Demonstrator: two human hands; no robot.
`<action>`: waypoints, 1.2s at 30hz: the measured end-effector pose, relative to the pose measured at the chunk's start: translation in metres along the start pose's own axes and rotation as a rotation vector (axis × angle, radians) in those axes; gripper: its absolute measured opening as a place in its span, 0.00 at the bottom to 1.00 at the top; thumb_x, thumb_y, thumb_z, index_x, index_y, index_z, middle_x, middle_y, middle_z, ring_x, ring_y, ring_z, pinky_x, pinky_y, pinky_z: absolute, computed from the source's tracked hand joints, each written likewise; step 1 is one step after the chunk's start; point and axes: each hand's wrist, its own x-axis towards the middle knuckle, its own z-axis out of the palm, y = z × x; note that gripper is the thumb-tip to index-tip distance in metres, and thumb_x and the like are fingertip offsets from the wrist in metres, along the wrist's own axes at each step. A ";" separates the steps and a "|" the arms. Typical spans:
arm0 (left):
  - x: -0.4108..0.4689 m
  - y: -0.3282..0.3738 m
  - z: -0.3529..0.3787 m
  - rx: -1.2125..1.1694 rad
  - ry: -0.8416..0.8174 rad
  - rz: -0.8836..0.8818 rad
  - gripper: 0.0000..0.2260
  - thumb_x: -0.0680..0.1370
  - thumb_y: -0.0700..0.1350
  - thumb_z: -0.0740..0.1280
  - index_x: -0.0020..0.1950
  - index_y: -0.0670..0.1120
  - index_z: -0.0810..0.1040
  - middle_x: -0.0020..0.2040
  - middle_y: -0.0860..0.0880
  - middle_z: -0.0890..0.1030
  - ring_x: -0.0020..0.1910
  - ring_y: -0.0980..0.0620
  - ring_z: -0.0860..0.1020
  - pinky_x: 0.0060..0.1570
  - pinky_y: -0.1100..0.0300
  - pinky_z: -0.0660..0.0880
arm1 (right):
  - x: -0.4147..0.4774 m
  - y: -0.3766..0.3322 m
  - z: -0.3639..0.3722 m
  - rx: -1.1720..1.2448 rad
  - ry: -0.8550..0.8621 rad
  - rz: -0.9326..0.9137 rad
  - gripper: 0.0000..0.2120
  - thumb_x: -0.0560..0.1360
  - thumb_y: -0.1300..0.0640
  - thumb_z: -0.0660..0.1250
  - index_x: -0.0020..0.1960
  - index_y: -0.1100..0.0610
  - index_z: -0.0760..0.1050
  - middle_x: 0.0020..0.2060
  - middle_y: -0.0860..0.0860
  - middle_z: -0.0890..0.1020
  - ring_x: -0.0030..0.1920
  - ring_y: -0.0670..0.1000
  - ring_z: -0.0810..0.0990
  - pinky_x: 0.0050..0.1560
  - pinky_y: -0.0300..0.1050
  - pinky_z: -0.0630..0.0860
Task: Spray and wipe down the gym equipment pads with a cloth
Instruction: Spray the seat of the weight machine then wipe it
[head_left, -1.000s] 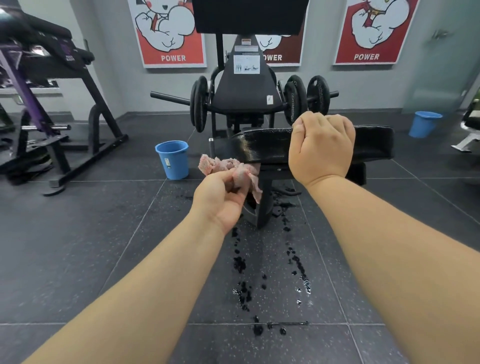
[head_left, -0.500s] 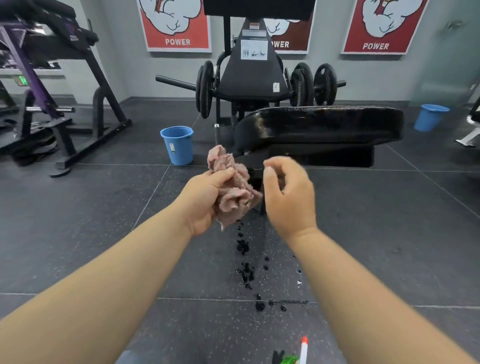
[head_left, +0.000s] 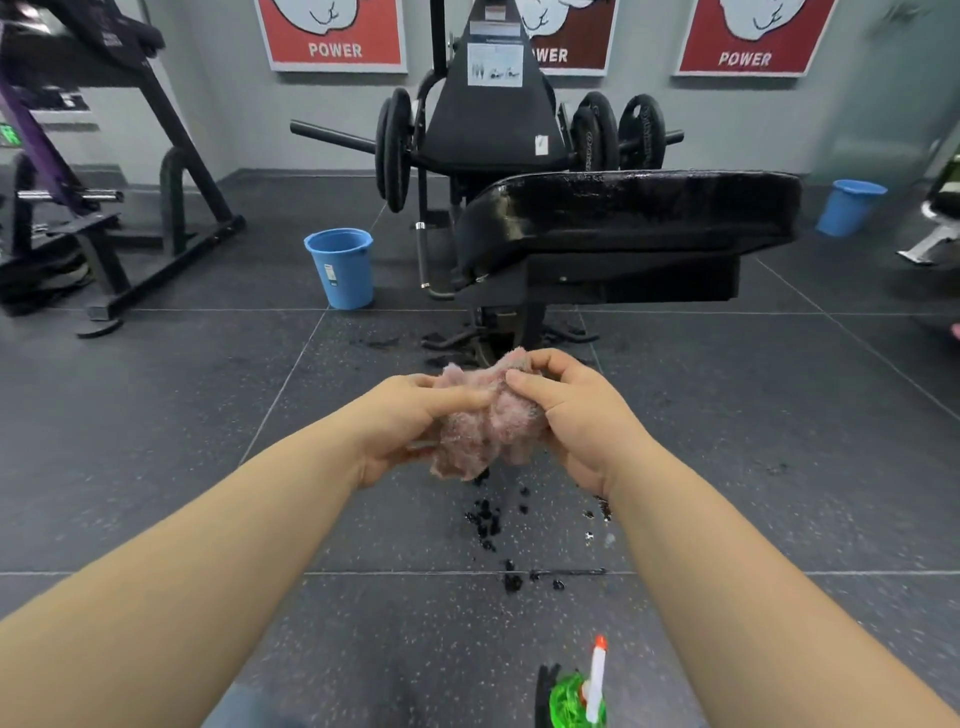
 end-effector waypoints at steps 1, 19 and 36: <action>0.002 -0.003 0.001 -0.036 0.025 0.022 0.21 0.70 0.45 0.76 0.61 0.42 0.78 0.52 0.44 0.85 0.45 0.50 0.84 0.46 0.57 0.78 | 0.000 -0.001 -0.002 -0.002 0.002 -0.011 0.05 0.79 0.61 0.66 0.46 0.53 0.78 0.42 0.51 0.82 0.40 0.50 0.79 0.40 0.45 0.77; 0.016 0.065 0.059 1.031 0.345 1.150 0.11 0.73 0.53 0.74 0.51 0.49 0.80 0.48 0.52 0.77 0.46 0.51 0.74 0.49 0.57 0.73 | -0.002 -0.009 -0.095 0.218 0.391 -0.071 0.13 0.74 0.61 0.62 0.56 0.58 0.78 0.38 0.51 0.86 0.39 0.54 0.85 0.52 0.57 0.81; 0.094 0.154 0.147 1.787 0.644 1.182 0.38 0.75 0.70 0.50 0.79 0.51 0.53 0.75 0.45 0.67 0.70 0.44 0.68 0.68 0.46 0.61 | 0.096 -0.089 -0.195 0.589 0.544 -0.010 0.15 0.70 0.71 0.56 0.28 0.57 0.67 0.28 0.55 0.73 0.30 0.54 0.73 0.35 0.41 0.69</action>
